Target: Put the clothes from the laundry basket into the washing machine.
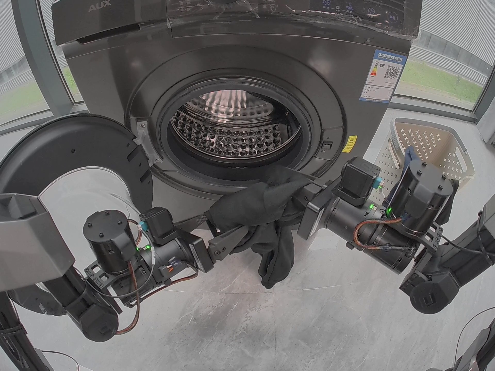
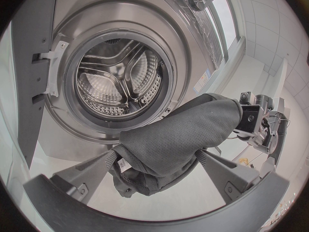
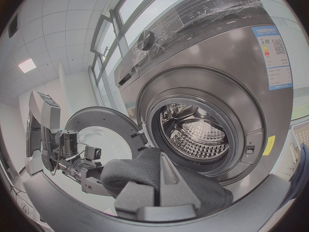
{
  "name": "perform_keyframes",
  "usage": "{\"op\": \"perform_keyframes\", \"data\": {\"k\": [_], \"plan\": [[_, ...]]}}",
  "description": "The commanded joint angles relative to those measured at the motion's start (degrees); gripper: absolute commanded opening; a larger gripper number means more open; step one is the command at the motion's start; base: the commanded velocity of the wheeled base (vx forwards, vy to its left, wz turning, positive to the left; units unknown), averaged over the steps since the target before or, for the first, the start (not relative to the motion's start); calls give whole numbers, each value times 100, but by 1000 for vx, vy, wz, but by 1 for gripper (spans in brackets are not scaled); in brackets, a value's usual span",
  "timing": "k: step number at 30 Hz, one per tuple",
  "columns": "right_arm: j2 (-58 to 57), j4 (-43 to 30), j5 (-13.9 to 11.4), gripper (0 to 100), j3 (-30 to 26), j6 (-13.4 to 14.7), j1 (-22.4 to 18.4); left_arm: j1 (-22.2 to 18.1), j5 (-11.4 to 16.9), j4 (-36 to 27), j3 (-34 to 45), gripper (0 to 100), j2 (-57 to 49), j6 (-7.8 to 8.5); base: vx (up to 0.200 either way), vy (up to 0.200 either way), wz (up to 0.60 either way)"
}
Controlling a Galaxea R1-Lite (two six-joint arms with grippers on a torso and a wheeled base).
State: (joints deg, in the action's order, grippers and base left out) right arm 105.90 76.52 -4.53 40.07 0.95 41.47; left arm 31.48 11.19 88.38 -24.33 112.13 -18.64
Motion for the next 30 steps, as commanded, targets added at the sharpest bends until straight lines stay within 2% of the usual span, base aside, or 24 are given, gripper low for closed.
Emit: {"op": "perform_keyframes", "data": {"k": [1, 5, 6, 15, 30], "plan": [[18, 12, -4, 0, -26, 2, 10, -19, -29, 4, -283, 100, 310, 9, 0, 0, 0], [18, 12, -4, 0, -70, 2, 10, -36, -38, 12, -388, 100, 362, 18, 0, 0, 0], [18, 21, -4, 0, -70, 2, 10, -27, -38, 12, -388, 0, 354, 27, 0, 0, 0], [18, 21, -4, 0, -131, 10, 1, 25, -47, 12, -318, 0, 187, 124, 0, 0, 0], [221, 21, 5, 0, -201, 19, -131, 25, 15, 4, 702, 0, -1360, 45, 0, 0, 0]]}}
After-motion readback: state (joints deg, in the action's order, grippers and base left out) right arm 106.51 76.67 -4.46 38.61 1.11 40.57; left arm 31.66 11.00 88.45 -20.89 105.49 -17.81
